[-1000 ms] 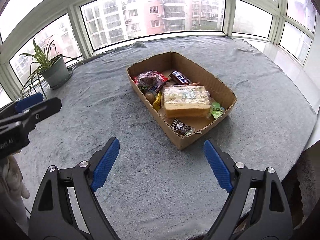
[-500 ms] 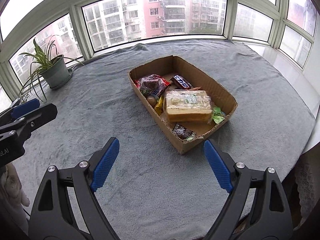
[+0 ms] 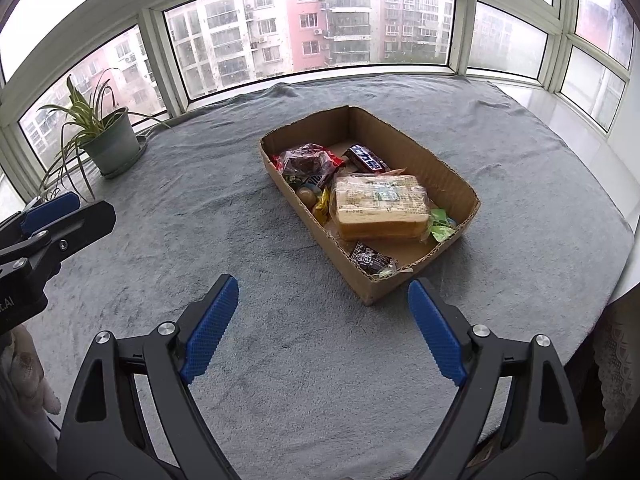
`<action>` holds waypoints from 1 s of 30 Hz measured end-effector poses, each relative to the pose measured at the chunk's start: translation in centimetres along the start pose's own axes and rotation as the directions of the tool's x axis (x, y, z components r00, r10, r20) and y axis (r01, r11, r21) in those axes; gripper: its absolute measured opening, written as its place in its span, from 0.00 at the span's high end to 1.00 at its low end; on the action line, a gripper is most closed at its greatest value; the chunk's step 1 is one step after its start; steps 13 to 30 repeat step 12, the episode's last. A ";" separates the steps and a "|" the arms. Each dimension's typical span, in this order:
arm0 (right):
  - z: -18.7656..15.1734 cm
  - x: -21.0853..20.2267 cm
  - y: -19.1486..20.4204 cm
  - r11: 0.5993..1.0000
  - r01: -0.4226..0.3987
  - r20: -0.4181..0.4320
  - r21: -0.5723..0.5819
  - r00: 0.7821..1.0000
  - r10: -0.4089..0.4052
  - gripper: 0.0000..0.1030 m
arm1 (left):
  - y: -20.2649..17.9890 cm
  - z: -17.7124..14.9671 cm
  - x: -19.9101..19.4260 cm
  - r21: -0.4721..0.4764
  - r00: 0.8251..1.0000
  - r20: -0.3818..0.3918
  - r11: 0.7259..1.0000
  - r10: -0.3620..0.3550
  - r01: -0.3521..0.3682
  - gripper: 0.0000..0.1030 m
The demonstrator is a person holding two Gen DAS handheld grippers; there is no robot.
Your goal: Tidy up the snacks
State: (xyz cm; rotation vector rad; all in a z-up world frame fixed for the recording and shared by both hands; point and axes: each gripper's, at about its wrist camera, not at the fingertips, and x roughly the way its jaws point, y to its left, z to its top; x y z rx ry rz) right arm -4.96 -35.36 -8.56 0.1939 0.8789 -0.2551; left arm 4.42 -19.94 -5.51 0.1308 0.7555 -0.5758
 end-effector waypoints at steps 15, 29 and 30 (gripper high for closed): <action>-0.4 0.2 0.6 1.000 -0.011 -0.010 -0.004 1.000 0.011 0.13 | 0.4 -0.2 -0.2 -0.008 1.000 -0.001 1.000 0.003 -0.003 0.25; -0.4 0.2 0.6 1.000 -0.011 -0.010 -0.004 1.000 0.011 0.13 | 0.4 -0.2 -0.2 -0.008 1.000 -0.001 1.000 0.003 -0.003 0.25; -0.4 0.2 0.6 1.000 -0.011 -0.010 -0.004 1.000 0.011 0.13 | 0.4 -0.2 -0.2 -0.008 1.000 -0.001 1.000 0.003 -0.003 0.25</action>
